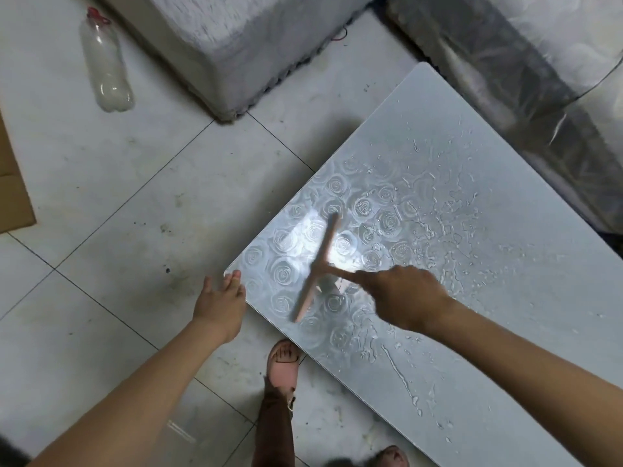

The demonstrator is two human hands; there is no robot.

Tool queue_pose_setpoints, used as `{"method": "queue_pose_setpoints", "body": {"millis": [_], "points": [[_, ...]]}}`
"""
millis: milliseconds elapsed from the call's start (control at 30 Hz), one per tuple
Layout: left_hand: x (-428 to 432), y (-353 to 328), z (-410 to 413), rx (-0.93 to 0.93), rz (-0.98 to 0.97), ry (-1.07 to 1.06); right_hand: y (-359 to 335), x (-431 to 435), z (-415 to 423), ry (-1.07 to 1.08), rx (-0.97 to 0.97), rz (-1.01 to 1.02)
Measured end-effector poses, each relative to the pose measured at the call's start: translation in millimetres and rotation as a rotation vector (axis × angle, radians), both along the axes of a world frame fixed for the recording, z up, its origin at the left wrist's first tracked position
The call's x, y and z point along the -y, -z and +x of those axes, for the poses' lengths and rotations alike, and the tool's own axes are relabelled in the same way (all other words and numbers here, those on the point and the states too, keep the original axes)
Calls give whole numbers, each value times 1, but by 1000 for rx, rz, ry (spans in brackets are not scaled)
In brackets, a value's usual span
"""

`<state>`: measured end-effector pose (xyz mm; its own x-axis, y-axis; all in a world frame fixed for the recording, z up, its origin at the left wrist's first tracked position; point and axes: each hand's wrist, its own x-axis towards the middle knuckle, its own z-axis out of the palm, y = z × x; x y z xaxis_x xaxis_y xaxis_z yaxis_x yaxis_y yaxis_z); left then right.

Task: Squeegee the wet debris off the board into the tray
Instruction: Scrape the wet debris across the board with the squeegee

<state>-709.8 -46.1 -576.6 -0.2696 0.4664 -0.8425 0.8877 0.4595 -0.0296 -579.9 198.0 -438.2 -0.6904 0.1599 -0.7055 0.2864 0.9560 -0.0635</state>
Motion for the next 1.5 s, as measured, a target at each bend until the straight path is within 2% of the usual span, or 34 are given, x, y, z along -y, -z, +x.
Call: {"method": "queue_pose_setpoints", "body": {"millis": [167,267,367,500,667,867,967,1067,1233,1400,1500], "points": [[-1,-4,1,-13,-20,21,-20,-38,44,176,165,127],[-4,-4,0,-7,-41,21,-26,-14,34,115,78,135],[-3,-2,-2,-10,-39,41,-23,27,11,14,-74,41],[-1,-1,1,-17,-40,20,0,65,-7,-20,-38,-28],[-2,-1,0,4,-35,4,3,23,66,72,14,20],[-1,-3,3,-6,-38,13,-27,-37,133,168,213,238],[-1,-2,4,-15,-40,21,-33,-16,116,119,123,166],[-1,-3,2,-17,-49,35,-26,28,59,42,-42,19],[-3,-4,0,-2,-71,20,3,77,3,-59,-14,-8],[1,-3,2,-2,-59,19,2,45,74,53,-9,3],[0,-4,2,1,-70,19,-5,20,114,157,61,46]]}}
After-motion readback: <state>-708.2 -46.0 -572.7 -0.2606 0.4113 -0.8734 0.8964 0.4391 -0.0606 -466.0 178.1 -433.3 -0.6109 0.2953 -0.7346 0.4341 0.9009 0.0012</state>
